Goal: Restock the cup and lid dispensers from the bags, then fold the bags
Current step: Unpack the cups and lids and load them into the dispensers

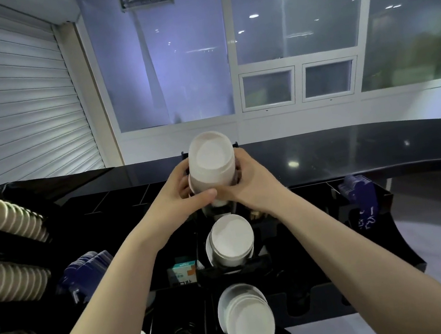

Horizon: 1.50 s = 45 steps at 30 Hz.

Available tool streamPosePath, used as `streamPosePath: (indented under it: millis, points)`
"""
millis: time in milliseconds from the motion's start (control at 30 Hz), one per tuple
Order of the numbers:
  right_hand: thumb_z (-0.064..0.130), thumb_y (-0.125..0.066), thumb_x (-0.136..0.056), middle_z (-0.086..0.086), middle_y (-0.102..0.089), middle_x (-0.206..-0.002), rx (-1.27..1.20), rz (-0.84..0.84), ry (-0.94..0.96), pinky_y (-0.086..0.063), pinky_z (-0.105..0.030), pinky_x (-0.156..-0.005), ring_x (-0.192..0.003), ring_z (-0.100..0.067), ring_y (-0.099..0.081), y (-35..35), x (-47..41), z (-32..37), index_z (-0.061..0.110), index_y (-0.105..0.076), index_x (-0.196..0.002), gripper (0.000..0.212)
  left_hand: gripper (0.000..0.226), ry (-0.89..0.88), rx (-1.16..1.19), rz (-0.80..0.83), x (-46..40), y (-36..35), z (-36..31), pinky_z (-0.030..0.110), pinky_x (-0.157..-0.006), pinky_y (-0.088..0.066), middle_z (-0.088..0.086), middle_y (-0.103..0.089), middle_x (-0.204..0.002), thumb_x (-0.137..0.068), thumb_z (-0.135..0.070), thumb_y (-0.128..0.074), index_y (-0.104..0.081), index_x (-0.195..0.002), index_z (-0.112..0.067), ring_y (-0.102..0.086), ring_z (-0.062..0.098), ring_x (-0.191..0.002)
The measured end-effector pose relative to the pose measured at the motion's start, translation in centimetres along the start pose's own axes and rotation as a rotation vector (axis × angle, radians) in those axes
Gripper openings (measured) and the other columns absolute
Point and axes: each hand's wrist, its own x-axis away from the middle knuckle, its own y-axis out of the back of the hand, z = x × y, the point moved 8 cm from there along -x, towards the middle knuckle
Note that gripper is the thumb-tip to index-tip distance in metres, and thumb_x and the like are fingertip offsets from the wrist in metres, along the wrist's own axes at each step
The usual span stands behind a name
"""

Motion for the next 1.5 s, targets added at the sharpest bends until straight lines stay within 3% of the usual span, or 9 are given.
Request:
streamPosePath:
  millis: [233,367,533,700,800,900,1100,1233,1500]
  points:
    - [0.018,-0.085,-0.063,0.000,-0.048,-0.135,0.156,-0.210,0.322,-0.032,-0.041,-0.108,-0.127,-0.020,-0.040,0.9,6.8,7.7,0.010,-0.041,-0.138,0.087,0.064,-0.282,-0.039,-0.243,6.2,0.2,-4.9,0.022,-0.092,-0.046,-0.020,-0.059,-0.119,-0.060,-0.046,-0.079,-0.049,-0.116,-0.052,-0.055,0.005,-0.116]
    - [0.017,-0.083,-0.069,0.021,-0.042,-0.125,0.100,-0.083,0.327,-0.033,-0.011,-0.102,-0.121,-0.005,-0.042,-0.4,10.7,9.5,0.023,-0.031,-0.145,0.092,0.067,-0.327,-0.078,-0.294,10.8,0.4,-6.1,0.011,-0.087,-0.044,-0.024,-0.056,-0.122,-0.059,-0.046,-0.078,-0.044,-0.115,-0.061,-0.053,0.000,-0.117]
    - [0.023,-0.077,-0.076,0.003,-0.036,-0.149,0.087,0.013,0.373,-0.026,-0.027,-0.114,-0.138,-0.011,-0.030,-2.8,16.7,9.9,0.021,-0.028,-0.146,0.085,0.067,-0.253,-0.059,-0.265,16.3,0.8,-4.4,0.012,-0.088,-0.045,-0.024,-0.058,-0.119,-0.057,-0.047,-0.079,-0.047,-0.115,-0.055,-0.055,-0.002,-0.114]
    - [0.021,-0.080,-0.076,0.010,-0.048,-0.137,-0.016,-0.034,0.306,-0.041,-0.041,-0.104,-0.128,-0.017,-0.046,-4.7,21.6,9.5,0.026,-0.039,-0.139,0.075,0.070,-0.146,-0.113,-0.167,20.6,-1.1,-2.2,0.007,-0.085,-0.043,-0.027,-0.057,-0.118,-0.063,-0.034,-0.086,-0.046,-0.118,-0.049,-0.055,-0.003,-0.112]
    - [0.016,-0.083,-0.069,0.011,-0.053,-0.127,-0.083,-0.123,0.220,-0.047,-0.033,-0.099,-0.120,-0.012,-0.052,-4.3,23.7,8.6,0.023,-0.044,-0.129,0.072,0.087,-0.066,-0.073,-0.087,22.6,-2.3,-0.7,0.017,-0.097,-0.042,-0.021,-0.052,-0.131,-0.061,-0.044,-0.081,-0.038,-0.137,-0.035,-0.049,-0.002,-0.122]
    - [0.015,-0.080,-0.067,0.011,-0.055,-0.123,-0.179,-0.212,0.159,-0.050,-0.027,-0.092,-0.118,-0.013,-0.054,-3.0,26.1,7.2,0.028,-0.042,-0.126,0.071,0.085,-0.015,-0.013,-0.088,24.2,-2.6,0.5,0.023,-0.105,-0.036,-0.017,-0.045,-0.141,-0.070,-0.036,-0.080,-0.029,-0.137,-0.049,-0.041,-0.005,-0.128]
    - [0.032,-0.074,-0.068,0.012,-0.050,-0.128,-0.009,-0.235,0.010,-0.048,-0.042,-0.096,-0.119,-0.010,-0.049,-2.2,29.7,4.2,0.040,-0.042,-0.132,0.071,0.063,0.076,0.043,-0.109,26.3,-2.5,2.8,0.023,-0.105,-0.034,-0.023,-0.048,-0.135,-0.087,-0.015,-0.066,-0.037,-0.130,-0.051,-0.041,-0.010,-0.126]
    - [0.033,-0.072,-0.072,0.013,-0.051,-0.123,0.152,-0.252,0.021,-0.043,-0.016,-0.093,-0.115,-0.005,-0.048,-3.0,30.8,2.7,0.038,-0.025,-0.146,0.088,0.057,0.118,0.031,-0.138,27.0,-1.9,3.6,0.021,-0.104,-0.035,-0.021,-0.051,-0.132,-0.088,-0.014,-0.063,-0.041,-0.134,-0.040,-0.043,-0.010,-0.124]
    - [0.031,-0.076,-0.075,0.015,-0.043,-0.130,0.370,-0.104,-0.044,-0.040,-0.012,-0.091,-0.116,0.005,-0.042,-7.2,30.1,-0.8,0.032,-0.044,-0.133,0.067,0.045,0.145,-0.001,-0.184,27.7,-0.6,3.2,0.015,-0.098,-0.036,-0.017,-0.057,-0.125,-0.090,-0.010,-0.060,-0.050,-0.126,-0.034,-0.048,-0.009,-0.118]
